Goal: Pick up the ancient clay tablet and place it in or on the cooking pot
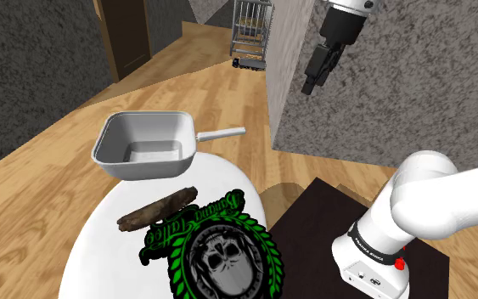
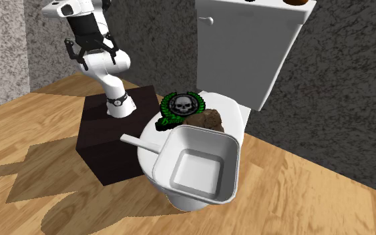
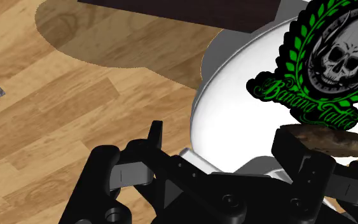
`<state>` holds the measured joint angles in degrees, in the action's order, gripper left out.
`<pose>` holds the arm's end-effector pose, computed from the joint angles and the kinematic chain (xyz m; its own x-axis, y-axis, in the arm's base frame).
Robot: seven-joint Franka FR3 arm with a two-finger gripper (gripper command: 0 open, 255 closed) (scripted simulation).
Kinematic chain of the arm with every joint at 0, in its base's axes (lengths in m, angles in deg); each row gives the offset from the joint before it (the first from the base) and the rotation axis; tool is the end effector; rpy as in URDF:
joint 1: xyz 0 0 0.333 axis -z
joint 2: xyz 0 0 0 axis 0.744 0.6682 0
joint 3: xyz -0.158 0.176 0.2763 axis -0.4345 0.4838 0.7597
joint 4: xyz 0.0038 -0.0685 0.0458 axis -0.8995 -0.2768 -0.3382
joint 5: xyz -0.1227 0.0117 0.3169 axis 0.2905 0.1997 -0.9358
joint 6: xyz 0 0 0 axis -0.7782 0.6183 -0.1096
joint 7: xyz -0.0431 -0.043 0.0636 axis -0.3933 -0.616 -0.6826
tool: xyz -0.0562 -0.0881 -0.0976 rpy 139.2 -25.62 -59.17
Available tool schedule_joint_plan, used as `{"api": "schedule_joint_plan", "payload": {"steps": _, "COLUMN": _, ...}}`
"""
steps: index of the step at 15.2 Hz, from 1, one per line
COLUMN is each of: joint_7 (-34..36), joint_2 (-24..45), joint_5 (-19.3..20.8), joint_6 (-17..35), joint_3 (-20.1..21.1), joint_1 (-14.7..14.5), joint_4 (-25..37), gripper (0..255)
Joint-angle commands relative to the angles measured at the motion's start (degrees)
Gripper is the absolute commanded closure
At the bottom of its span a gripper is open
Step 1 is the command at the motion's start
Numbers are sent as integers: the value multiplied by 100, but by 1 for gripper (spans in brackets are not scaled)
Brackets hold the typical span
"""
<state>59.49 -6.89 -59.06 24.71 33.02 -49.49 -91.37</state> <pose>0.2105 0.0242 0.6092 0.9917 0.0948 0.0870 0.0982 -0.9945 -0.0354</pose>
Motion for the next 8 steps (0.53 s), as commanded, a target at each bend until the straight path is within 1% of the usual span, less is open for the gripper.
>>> {"api": "schedule_joint_plan", "payload": {"steps": 1, "joint_7": 0, "joint_2": 0, "joint_5": 0, "joint_6": 0, "joint_3": 0, "joint_1": 0, "joint_4": 0, "gripper": 0}}
{"api": "schedule_joint_plan", "payload": {"steps": 8, "joint_7": -472, "joint_2": 404, "joint_5": 136, "joint_6": 1505, "joint_3": 690, "joint_1": -557, "joint_4": -531, "gripper": 0}}
